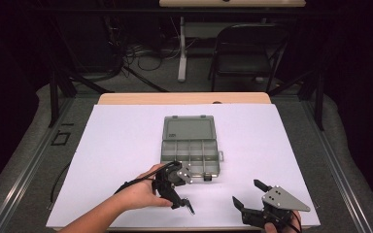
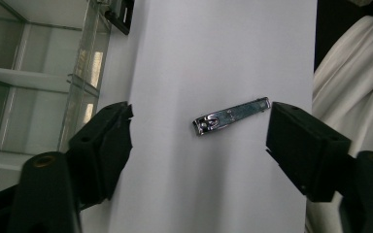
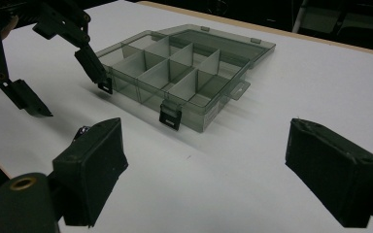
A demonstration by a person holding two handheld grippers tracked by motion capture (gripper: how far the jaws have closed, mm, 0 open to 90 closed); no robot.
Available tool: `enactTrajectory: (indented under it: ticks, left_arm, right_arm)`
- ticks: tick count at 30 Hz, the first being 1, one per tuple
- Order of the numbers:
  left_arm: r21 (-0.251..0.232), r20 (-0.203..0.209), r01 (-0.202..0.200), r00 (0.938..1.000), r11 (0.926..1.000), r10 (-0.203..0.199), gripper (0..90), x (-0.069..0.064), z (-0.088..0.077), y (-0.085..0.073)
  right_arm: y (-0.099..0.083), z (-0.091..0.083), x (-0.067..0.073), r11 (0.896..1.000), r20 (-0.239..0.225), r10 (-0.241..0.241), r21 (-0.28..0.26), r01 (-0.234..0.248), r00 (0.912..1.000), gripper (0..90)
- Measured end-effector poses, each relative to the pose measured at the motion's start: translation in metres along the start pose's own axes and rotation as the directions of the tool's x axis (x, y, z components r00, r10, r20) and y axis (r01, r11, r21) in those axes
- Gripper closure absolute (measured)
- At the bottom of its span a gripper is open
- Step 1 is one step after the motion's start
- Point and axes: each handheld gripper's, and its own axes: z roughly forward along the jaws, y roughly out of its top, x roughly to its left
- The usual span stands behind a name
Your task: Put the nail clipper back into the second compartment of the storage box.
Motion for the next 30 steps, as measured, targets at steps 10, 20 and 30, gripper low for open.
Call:
enactTrajectory:
  ticks: [10, 20, 30]
  left_arm:
    - [0.058, 0.049, -0.082, 0.9957, 0.995, 0.079, 40.5, -0.003, 0.012, 0.002]
    - [0.097, 0.056, -0.153, 0.9874, 0.9834, 0.148, 43.5, -0.003, 0.027, 0.004]
    - [0.111, 0.09, -0.181, 0.9811, 0.9772, 0.172, 43.5, -0.006, 0.036, 0.007]
  right_arm:
    - [0.0, 0.0, 0.0, 1.0, -0.003, 0.002, 0.005, -0.002, 1.0, 13.8]
    - [0.0, 0.001, -0.001, 1.0, -0.01, 0.005, 0.014, -0.005, 0.9999, 13.9]
    - [-0.001, 0.001, -0.001, 1.0, -0.014, 0.007, 0.016, -0.007, 0.9999, 13.9]
